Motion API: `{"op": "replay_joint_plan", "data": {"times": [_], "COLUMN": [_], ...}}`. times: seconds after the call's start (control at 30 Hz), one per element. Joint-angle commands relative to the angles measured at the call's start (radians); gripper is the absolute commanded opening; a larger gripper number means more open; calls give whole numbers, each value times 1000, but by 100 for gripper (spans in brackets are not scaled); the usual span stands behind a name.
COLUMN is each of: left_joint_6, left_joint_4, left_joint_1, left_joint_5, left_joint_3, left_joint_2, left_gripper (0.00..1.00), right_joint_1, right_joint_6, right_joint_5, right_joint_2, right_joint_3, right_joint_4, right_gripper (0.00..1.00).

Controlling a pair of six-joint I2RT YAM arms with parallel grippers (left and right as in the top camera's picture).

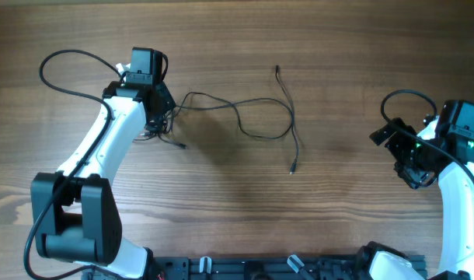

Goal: Untangle cables

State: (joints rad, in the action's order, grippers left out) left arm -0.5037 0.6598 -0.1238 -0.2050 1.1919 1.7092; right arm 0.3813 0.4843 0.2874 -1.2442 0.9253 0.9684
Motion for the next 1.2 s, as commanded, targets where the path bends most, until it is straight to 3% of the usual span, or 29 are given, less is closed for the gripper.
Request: {"op": "replay_joint_plan", "data": {"times": [0.0,0.03,0.1,0.2,0.33,0.43,0.53,0.6,0.73,0.83,0.97,1.07,1.17], "left_joint_6": [3,7,87,138,165,229,266,265,266,266,266,265,265], "left_joint_4": [35,45,47,12,-19,-18,-10,-9,-11,-44,-73,-89,-148], "left_joint_1": [6,6,6,6,6,6,0,-11,-43,-45,-45,-45,-45], "left_joint_5": [27,55,248,555,830,952,983,983,995,1071,1157,1220,1384], "left_joint_3": [24,31,58,77,77,77,77,77,77,77,77,77,77], "left_joint_2": [-26,-48,-132,-277,-465,-567,-628,-644,-644,-644,-644,-644,-644], "left_gripper": [4,4,4,4,4,4,4,4,4,4,4,4,4], "right_joint_1": [-2,-2,-2,-2,-23,-107,-266,-371,-609,-722,-873,-973,-1029], "right_joint_6": [-10,-13,-17,-176,-327,-325,-324,-318,-166,33,150,218,348], "right_joint_5": [-1,-1,23,243,645,688,716,716,691,544,370,325,62], "right_joint_2": [2,2,2,2,2,2,2,2,2,2,-42,-128,-253], "right_joint_3": [-5,-5,-5,-5,-5,-5,-5,-5,-5,-5,-5,-5,-5], "right_joint_4": [2,2,1,-27,-57,-104,-193,-267,-536,-702,-872,-1010,-999], "right_gripper": [100,100,100,99,78,75,78,87,82,78,86,87,88]}}
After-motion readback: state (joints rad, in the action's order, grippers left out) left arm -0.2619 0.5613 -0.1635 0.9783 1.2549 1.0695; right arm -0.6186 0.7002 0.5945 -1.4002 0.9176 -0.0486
